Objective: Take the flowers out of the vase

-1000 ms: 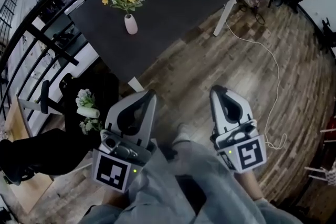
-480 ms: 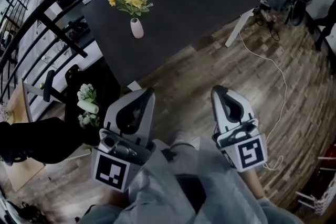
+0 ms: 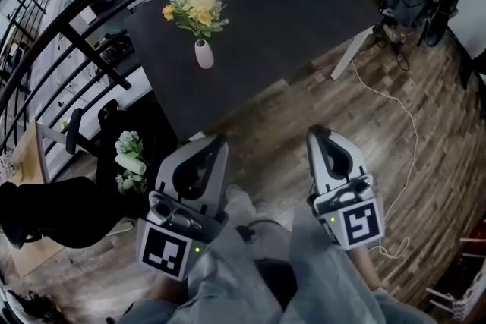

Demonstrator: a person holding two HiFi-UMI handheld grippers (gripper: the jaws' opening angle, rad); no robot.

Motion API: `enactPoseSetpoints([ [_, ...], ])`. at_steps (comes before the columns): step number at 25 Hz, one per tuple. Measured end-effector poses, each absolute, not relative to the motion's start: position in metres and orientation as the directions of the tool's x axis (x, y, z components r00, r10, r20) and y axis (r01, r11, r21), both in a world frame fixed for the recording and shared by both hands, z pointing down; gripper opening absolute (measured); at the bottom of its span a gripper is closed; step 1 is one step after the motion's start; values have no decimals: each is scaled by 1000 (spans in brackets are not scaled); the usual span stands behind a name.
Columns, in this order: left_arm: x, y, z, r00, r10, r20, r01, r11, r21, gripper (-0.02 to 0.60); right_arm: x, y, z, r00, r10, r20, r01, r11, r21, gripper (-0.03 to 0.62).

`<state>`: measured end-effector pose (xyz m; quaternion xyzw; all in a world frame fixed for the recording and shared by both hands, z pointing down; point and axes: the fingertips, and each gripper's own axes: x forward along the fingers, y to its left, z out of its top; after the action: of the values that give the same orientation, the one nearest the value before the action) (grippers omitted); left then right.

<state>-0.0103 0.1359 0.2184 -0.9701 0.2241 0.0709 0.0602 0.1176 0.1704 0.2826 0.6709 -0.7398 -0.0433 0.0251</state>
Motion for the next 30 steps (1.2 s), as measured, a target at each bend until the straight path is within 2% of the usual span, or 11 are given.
enactPoseSetpoints([
  [10, -21, 70, 213, 876, -449, -175, -470, -876, -104, 0, 109, 106, 283, -121, -993, -8, -987, 119, 106, 3],
  [19, -49, 17, 206, 857, -476, -200, -503, -856, -121, 0, 74, 39, 274, -185, -982, -44, -976, 178, 123, 3],
  [24, -63, -3, 213, 857, -477, -195, -505, -853, -130, 0, 56, 13, 282, -198, -980, -22, -972, 194, 131, 3],
  [30, -69, -21, 220, 864, -466, -192, -493, -861, -127, 0, 57, -1, 295, -159, -987, 4, -980, 159, 117, 3],
])
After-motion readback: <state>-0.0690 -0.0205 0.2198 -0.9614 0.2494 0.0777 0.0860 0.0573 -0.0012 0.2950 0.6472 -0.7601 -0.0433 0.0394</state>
